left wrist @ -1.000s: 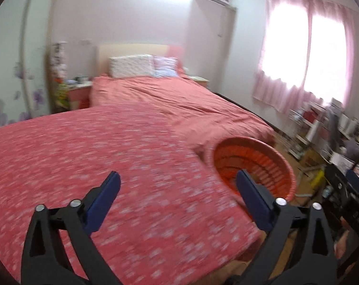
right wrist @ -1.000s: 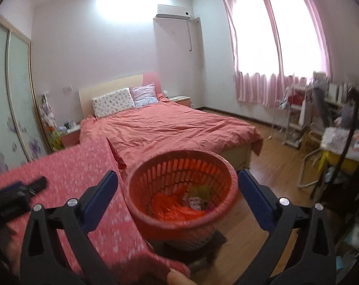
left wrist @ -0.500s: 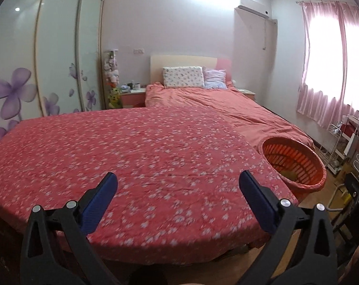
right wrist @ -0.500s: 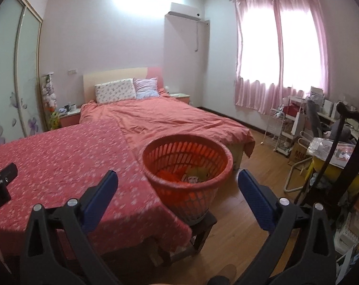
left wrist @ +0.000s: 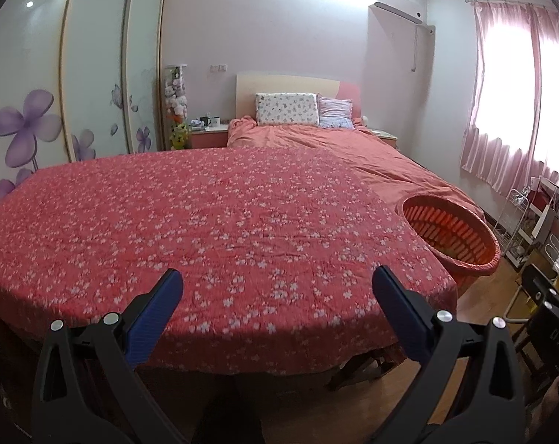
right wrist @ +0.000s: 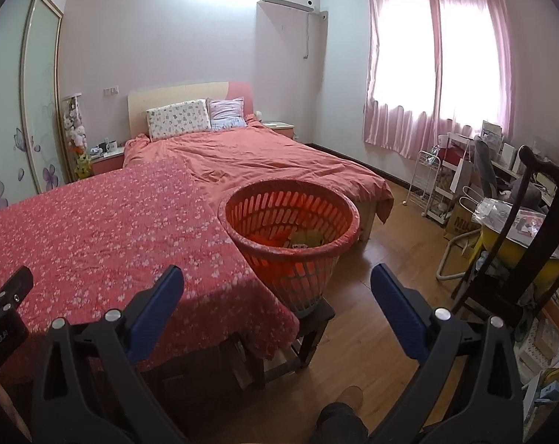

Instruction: Collect trash

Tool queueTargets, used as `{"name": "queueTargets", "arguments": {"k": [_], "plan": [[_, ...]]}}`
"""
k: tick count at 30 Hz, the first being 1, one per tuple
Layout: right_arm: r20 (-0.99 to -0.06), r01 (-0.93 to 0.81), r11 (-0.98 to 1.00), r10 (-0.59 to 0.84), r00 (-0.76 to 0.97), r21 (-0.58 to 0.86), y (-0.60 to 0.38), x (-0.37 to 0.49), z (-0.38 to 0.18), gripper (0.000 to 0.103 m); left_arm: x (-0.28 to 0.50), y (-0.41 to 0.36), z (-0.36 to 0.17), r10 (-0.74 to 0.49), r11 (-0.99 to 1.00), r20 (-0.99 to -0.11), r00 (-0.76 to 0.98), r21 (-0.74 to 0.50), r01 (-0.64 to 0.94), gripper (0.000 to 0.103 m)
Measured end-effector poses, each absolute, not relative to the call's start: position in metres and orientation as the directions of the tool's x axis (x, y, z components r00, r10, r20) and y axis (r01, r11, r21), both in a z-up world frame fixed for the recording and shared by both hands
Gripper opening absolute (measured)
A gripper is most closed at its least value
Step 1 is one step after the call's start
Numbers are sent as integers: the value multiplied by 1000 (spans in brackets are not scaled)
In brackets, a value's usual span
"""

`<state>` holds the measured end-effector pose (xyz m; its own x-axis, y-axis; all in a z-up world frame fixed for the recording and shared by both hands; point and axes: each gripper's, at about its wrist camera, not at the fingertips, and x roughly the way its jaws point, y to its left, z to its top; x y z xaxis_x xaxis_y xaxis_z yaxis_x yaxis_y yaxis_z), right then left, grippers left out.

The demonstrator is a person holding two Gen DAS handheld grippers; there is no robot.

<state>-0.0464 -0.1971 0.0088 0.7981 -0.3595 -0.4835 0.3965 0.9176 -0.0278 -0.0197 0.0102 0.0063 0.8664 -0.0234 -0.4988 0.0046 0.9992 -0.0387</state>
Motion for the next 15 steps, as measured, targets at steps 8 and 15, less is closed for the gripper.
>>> {"name": "queueTargets", "arguments": {"k": [8,15], "plan": [[-478,411,911,-381,792,-44,-196,-52,9,99,-28,7,9,-4,999,-485,874,-31,-13,101],[-480,425,904,-397,782,-55,-197,-51,7,99,-28,5,8,9,1000,-494,869,-18,-21,101]]}}
